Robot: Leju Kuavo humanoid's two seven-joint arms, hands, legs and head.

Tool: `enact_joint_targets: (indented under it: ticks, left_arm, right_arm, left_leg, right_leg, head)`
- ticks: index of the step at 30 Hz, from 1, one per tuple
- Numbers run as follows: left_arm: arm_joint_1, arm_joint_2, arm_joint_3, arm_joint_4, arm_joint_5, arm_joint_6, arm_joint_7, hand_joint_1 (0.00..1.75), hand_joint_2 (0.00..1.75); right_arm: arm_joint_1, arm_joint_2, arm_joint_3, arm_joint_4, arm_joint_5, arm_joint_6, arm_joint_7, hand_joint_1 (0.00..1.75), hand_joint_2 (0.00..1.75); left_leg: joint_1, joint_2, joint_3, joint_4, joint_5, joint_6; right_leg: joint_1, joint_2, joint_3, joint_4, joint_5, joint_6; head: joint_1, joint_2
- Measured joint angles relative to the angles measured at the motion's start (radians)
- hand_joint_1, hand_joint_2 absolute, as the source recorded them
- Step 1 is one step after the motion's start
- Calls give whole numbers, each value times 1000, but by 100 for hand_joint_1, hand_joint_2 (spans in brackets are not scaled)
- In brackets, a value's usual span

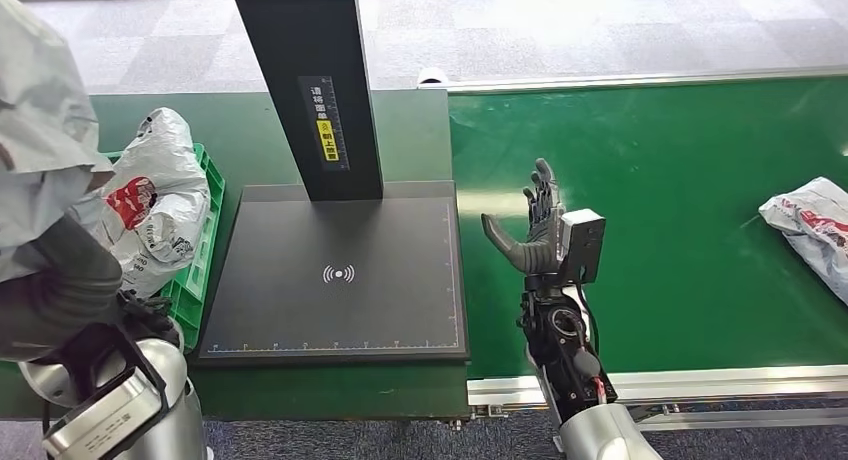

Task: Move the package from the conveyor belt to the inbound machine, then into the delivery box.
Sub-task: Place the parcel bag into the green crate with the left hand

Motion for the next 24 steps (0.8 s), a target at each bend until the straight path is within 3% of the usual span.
enact_joint_targets:
  ticks: [5, 9, 15, 24]
  left_arm:
    - [-1, 0, 86, 10, -17, 0, 5, 175, 175]
    - [-27, 17, 207, 156, -43, -1, 37, 175, 175]
    - [-53, 66, 375, 536, -205, -1, 308, 175, 175]
    - [-107, 171, 377, 842, -234, -17, 576, 175, 175]
  right_arm:
    - [49, 4, 12, -52, 7, -2, 19, 0, 175]
    - [56, 10, 21, -72, 29, 6, 38, 0, 175]
    - [46, 18, 19, -76, 35, 33, 55, 0, 175]
    - [45, 18, 6, -76, 62, 43, 73, 0, 175]
  left_leg:
    - [0, 0, 0, 0, 0, 0]
    - [0, 0, 1, 0, 0, 0]
    - [0, 4, 3, 0, 1, -1]
    - [0, 4, 2, 0, 1, -1]
  right_leg:
    - [0, 0, 0, 0, 0, 0]
    - [0, 0, 1, 0, 0, 0]
    - [0, 3, 1, 0, 1, -2]
    - [0, 2, 1, 0, 1, -1]
  head:
    - [0, 0]
    - [0, 0]
    - [0, 0]
    - [0, 0]
